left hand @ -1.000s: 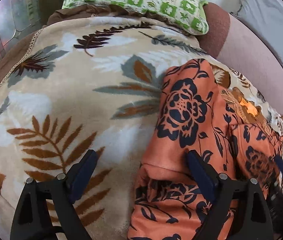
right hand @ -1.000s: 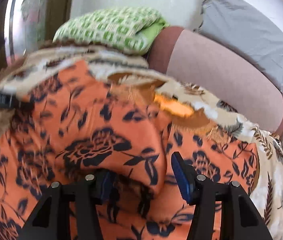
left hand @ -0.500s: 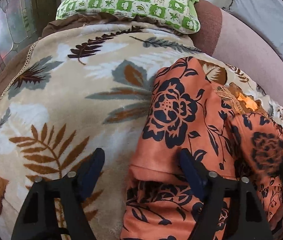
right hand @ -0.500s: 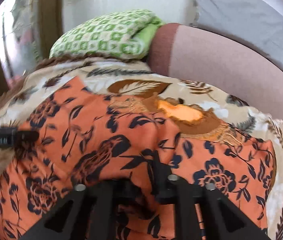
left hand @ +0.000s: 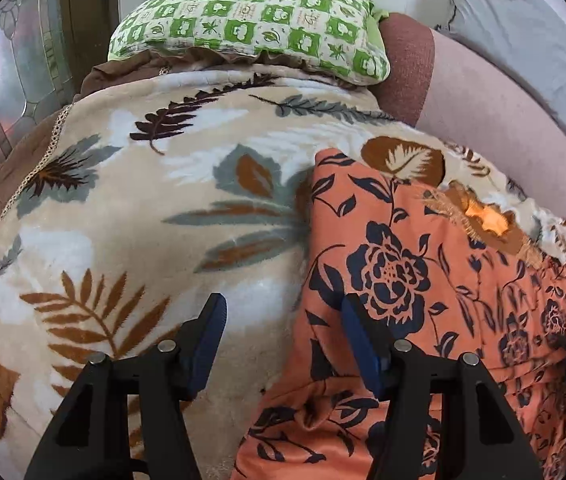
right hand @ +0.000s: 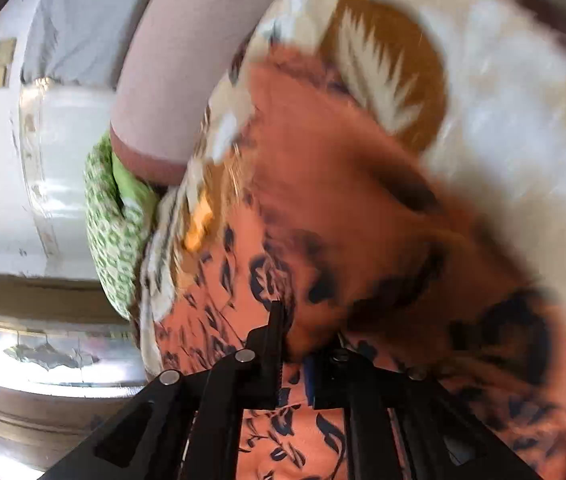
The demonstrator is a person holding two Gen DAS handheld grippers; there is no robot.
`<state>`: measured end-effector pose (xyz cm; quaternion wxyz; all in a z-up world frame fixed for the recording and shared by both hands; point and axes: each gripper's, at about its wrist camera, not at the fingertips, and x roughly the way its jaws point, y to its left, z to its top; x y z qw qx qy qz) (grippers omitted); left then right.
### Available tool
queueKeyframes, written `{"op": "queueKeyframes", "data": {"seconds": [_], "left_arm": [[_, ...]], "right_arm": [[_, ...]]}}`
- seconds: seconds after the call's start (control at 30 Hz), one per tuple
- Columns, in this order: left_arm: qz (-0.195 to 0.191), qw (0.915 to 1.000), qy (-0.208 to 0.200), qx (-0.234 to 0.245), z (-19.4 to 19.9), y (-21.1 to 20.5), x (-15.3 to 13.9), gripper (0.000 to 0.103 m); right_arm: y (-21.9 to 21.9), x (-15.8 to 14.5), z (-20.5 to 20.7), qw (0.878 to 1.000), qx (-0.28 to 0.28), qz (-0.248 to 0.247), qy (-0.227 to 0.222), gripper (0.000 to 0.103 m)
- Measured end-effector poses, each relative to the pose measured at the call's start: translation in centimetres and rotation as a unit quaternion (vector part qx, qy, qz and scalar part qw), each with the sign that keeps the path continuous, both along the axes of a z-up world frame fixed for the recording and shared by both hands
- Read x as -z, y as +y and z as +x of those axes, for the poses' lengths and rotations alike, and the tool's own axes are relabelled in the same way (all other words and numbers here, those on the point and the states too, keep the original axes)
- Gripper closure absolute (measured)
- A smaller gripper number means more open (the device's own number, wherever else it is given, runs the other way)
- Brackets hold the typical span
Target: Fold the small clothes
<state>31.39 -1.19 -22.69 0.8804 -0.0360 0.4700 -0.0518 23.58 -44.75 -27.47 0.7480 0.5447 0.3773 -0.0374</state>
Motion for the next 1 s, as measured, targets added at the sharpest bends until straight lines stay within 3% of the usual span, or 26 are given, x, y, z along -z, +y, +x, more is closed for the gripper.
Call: {"op": "queueKeyframes", "data": {"seconds": [0.17, 0.3, 0.37, 0.43, 0.53, 0.57, 0.67, 0.7, 0.8, 0.9, 0.97, 1.0], "left_arm": [[0.022, 0.9997, 0.008, 0.001, 0.0, -0.4, 0.7, 0.041], [0.034, 0.9994, 0.009, 0.002, -0.1, -0.6, 0.8, 0.04], [0.041, 0.9991, 0.01, 0.008, -0.2, -0.7, 0.9, 0.04], [0.033, 0.9993, 0.013, 0.006, -0.2, -0.5, 0.9, 0.039], [0.035, 0.9993, 0.014, 0.002, -0.1, -0.3, 0.6, 0.04], [0.033, 0.9993, 0.017, 0.002, 0.0, -0.3, 0.7, 0.039], [0.025, 0.9995, 0.019, -0.004, -0.1, -0.2, 0.4, 0.04], [0.027, 0.9996, 0.011, -0.005, -0.2, -0.3, 0.0, 0.04], [0.036, 0.9987, -0.035, 0.004, -1.2, -1.1, -1.9, 0.04], [0.047, 0.996, -0.07, 0.031, -2.1, -2.6, -2.9, 0.039], [0.058, 0.9956, -0.055, 0.049, -2.0, -3.5, -1.9, 0.037], [0.068, 0.9958, -0.028, 0.055, -1.6, -3.8, -0.8, 0.037]], "right_arm": [[-2.4, -4.7, -2.9, 0.988, 0.089, -0.127, -0.019, 0.091], [-0.1, -7.0, -0.7, 0.966, 0.059, -0.248, -0.034, 0.091], [1.0, -8.1, -0.3, 0.947, 0.074, -0.313, -0.023, 0.091], [1.6, -9.4, -0.6, 0.933, 0.098, -0.345, -0.024, 0.091], [1.9, -11.1, -1.6, 0.89, 0.134, -0.436, -0.01, 0.091], [1.7, -11.1, -1.8, 0.891, 0.132, -0.433, -0.014, 0.091], [-1.4, -10.6, -3.1, 0.925, 0.159, -0.342, -0.045, 0.091], [-1.9, -10.3, -2.8, 0.933, 0.146, -0.324, -0.061, 0.091], [-1.1, -8.2, 1.1, 0.962, 0.032, -0.263, -0.063, 0.091], [0.5, -5.4, 4.5, 0.965, -0.022, -0.257, -0.041, 0.091], [0.5, -2.3, 6.6, 0.968, -0.061, -0.242, 0.007, 0.093], [0.1, -0.9, 6.8, 0.972, -0.055, -0.226, 0.027, 0.093]]}}
